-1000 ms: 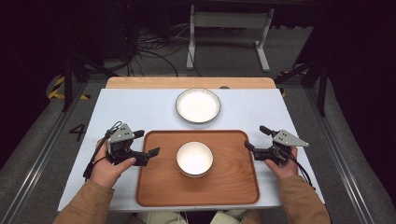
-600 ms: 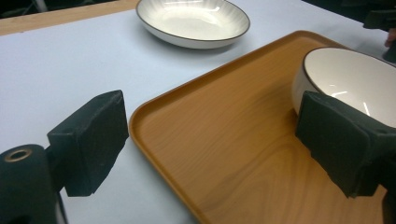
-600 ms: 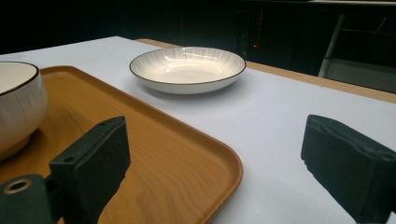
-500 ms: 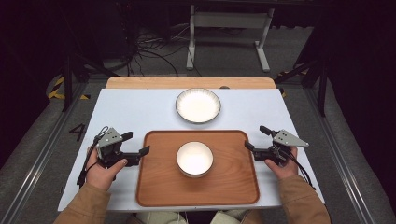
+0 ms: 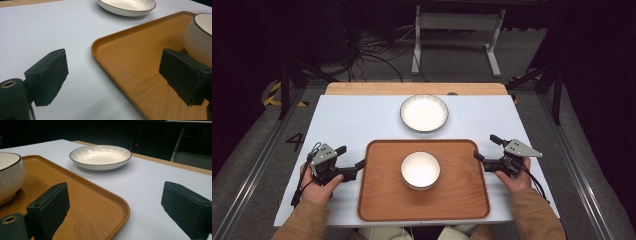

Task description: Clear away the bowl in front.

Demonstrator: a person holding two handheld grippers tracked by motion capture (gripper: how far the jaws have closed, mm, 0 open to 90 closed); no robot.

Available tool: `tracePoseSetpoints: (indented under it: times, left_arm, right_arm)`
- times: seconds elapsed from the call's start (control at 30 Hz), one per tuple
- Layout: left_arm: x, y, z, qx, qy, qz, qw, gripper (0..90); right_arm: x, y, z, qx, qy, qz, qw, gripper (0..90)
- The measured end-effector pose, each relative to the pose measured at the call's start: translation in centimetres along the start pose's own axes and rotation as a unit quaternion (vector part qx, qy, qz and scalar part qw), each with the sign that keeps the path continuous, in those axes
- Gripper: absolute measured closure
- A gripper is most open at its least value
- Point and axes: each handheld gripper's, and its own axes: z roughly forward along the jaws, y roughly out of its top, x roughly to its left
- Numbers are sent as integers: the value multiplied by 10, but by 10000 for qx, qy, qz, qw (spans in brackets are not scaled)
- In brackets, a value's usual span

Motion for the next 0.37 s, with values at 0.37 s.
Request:
tracePoseSetpoints:
  times: [0.37]
  left_arm:
    - [2,-6,2,46,68,40,10000,94]
  right_arm:
    - [0,0,0,3,4,31,10000,84]
